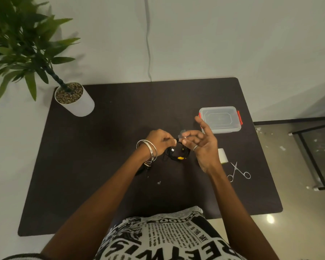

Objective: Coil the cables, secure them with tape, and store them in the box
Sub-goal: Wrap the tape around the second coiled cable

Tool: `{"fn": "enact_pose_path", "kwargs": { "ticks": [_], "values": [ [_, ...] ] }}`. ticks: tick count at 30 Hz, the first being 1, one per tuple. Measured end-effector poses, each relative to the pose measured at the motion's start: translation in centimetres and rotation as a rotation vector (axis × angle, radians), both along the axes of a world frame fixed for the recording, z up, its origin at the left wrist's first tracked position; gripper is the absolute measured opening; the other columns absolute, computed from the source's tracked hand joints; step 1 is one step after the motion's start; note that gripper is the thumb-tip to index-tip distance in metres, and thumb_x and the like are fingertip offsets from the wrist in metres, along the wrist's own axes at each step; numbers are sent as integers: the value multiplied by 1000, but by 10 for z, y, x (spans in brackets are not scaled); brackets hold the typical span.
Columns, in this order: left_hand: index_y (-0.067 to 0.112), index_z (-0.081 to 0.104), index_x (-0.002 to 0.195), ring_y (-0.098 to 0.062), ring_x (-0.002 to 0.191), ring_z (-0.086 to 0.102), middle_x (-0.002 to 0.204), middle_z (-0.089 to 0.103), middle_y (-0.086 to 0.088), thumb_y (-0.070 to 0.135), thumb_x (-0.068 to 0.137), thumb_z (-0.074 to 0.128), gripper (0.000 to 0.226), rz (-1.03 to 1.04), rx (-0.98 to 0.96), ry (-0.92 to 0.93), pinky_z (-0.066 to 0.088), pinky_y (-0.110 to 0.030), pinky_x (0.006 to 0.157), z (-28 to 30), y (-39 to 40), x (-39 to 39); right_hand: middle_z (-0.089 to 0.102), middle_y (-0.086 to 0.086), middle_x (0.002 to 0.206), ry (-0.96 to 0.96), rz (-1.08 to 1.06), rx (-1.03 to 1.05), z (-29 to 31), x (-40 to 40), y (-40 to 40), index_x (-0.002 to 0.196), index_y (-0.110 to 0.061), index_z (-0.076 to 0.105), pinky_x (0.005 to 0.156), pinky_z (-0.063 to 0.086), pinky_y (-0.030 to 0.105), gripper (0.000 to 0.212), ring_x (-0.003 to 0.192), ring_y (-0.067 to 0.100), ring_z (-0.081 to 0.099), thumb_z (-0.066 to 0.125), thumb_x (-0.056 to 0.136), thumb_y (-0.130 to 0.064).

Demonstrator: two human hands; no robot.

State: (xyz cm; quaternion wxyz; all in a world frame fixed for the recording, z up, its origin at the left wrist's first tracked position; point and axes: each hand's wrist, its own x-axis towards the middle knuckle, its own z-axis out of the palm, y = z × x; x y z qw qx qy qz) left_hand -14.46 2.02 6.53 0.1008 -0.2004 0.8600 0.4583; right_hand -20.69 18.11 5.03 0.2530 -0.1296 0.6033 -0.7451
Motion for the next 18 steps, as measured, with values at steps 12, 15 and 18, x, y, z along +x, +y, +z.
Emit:
{"fn": "enact_pose_path", "kwargs": {
  "ticks": [12,15,18],
  "values": [
    [11,73,93,-15,78,63,83,70,-3,25,86,64,17,0,0,8,47,-25,70,7,-3,1,74,2,80,-107,-21,20,1,5,-5,139,-8,38,88,51,28,77,96,22,69,71,72,11],
    [11,73,89,-19,74,62,79,68,-5,24,87,63,16,-57,-8,-4,48,-31,70,11,-5,-1,73,1,81,-42,5,38,2,6,-8,141,-11,37,90,53,31,80,96,25,68,71,73,11],
    [9,73,88,-26,81,66,83,71,-12,23,88,62,18,-98,-13,-11,52,-40,77,13,-5,-1,72,3,82,-1,8,31,3,6,-11,141,-11,37,91,53,37,81,96,27,68,71,72,12]
  ]
}}
